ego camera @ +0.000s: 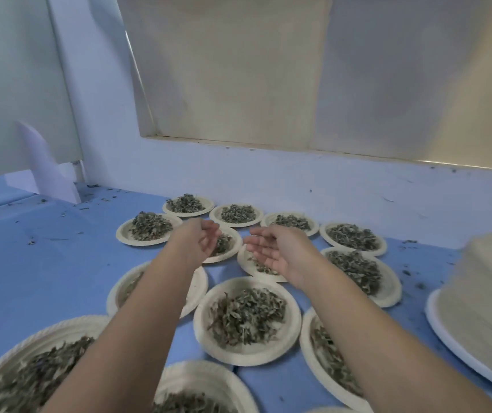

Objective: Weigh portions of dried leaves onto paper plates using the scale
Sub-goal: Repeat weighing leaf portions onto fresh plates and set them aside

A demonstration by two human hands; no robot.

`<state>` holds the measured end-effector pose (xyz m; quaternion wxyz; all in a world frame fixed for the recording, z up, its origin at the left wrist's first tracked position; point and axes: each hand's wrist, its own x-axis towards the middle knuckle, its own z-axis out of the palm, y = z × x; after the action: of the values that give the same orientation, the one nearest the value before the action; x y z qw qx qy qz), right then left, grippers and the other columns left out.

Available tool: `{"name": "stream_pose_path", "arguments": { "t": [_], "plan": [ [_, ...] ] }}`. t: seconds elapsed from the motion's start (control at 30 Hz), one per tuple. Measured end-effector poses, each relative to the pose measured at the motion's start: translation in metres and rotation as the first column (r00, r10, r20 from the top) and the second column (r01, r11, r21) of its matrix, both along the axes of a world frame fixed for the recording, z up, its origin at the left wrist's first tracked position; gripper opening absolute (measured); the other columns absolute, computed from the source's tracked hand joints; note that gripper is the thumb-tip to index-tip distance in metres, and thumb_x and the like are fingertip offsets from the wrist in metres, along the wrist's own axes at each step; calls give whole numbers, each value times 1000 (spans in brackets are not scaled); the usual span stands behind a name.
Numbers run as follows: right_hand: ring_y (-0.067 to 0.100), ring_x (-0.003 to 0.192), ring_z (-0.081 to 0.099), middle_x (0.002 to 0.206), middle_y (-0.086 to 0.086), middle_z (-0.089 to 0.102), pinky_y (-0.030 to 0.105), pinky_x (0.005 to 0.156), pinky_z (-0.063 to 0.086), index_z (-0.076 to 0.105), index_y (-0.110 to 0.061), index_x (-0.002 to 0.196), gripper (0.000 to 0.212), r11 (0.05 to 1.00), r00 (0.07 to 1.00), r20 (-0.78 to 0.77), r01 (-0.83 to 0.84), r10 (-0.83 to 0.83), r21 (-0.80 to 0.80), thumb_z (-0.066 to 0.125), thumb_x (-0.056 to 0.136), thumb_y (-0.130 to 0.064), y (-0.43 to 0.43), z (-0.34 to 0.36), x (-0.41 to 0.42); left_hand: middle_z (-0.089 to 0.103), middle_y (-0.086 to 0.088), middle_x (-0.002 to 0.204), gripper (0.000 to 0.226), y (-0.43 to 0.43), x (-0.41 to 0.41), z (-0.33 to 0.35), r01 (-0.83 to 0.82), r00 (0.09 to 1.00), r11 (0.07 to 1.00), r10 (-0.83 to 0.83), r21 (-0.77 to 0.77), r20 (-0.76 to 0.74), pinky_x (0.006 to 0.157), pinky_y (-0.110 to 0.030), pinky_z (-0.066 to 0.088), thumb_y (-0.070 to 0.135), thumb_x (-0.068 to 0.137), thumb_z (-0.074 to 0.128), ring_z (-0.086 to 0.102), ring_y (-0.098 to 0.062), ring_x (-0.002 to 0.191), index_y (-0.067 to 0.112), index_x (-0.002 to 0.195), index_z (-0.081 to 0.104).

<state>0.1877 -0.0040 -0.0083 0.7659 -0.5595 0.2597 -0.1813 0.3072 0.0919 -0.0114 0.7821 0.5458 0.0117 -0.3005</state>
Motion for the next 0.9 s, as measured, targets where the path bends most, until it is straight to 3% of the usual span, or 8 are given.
{"name": "stream_pose_path", "arguments": {
  "t": [0.17, 0.27, 0.4, 0.53, 0.6, 0.7, 0.77, 0.9],
  "plan": [
    [16, 67, 63, 77, 10, 68, 19, 61, 52, 63, -5, 86, 22, 995, 996, 52, 82, -79, -55, 44, 94, -1, -20, 15, -78, 62, 0, 77, 22, -30, -95, 21, 158, 987, 985, -157, -66, 20, 54, -16, 42, 7, 96, 42, 56, -10, 65, 8, 80, 58],
    [14, 65, 64, 73, 7, 68, 20, 65, 53, 64, -4, 88, 19, 968, 986, 64, 162, -152, -194, 47, 93, 1, -36, 24, -129, 63, 1, 72, 26, -48, -150, 31, 211, 977, 968, -211, -135, 15, 57, -17, 39, 6, 95, 39, 55, -10, 65, 9, 78, 59],
    [9, 60, 64, 73, 5, 68, 16, 58, 53, 67, -2, 92, 18, 873, 967, 88, 255, -241, -415, 49, 93, -2, -56, 33, -193, 64, 2, 69, 26, -70, -216, 34, 248, 968, 950, -247, -187, 30, 56, -17, 38, 6, 95, 38, 56, -9, 65, 10, 81, 60],
    [5, 60, 64, 72, -1, 71, 15, 53, 48, 71, -14, 82, 22, 757, 930, 176, 364, -321, -543, 54, 92, -6, -74, 32, -246, 66, 4, 62, 25, -88, -273, 23, 322, 946, 923, -321, -211, 40, 54, -16, 39, 6, 94, 40, 57, -10, 64, 11, 82, 61],
    [7, 67, 64, 77, -3, 72, 17, 58, 47, 72, -19, 82, 19, 643, 887, 214, 446, -408, -622, 57, 91, -10, -85, 26, -266, 67, 5, 60, 25, -94, -294, 16, 351, 936, 914, -350, -205, 41, 54, -15, 40, 6, 94, 41, 59, -8, 61, 11, 83, 62],
    [8, 78, 60, 87, -6, 71, 8, 71, 39, 75, -14, 93, 16, 236, 814, 223, 398, -537, -886, 60, 90, -13, -97, 16, -289, 67, 7, 55, 25, -99, -313, 7, 335, 942, 920, -335, -203, 40, 57, -16, 38, 6, 94, 41, 59, -8, 62, 12, 81, 62],
    [10, 87, 61, 97, 0, 73, 4, 73, 32, 75, -10, 100, 18, 56, 805, 222, 301, -550, -952, 60, 90, -11, -101, 11, -300, 67, 5, 61, 26, -100, -321, 2, 310, 950, 924, -313, -225, 26, 57, -16, 38, 6, 94, 40, 58, -8, 65, 12, 81, 62],
    [16, 119, 56, 119, 4, 67, 18, 92, 34, 69, -10, 116, 25, 17, 850, 78, 102, -521, -995, 55, 96, -14, -106, 5, -312, 67, 3, 66, 26, -100, -329, -5, 292, 954, 927, -301, -236, 0, 58, -16, 38, 5, 93, 39, 58, -9, 65, 11, 83, 62]
  ]
}}
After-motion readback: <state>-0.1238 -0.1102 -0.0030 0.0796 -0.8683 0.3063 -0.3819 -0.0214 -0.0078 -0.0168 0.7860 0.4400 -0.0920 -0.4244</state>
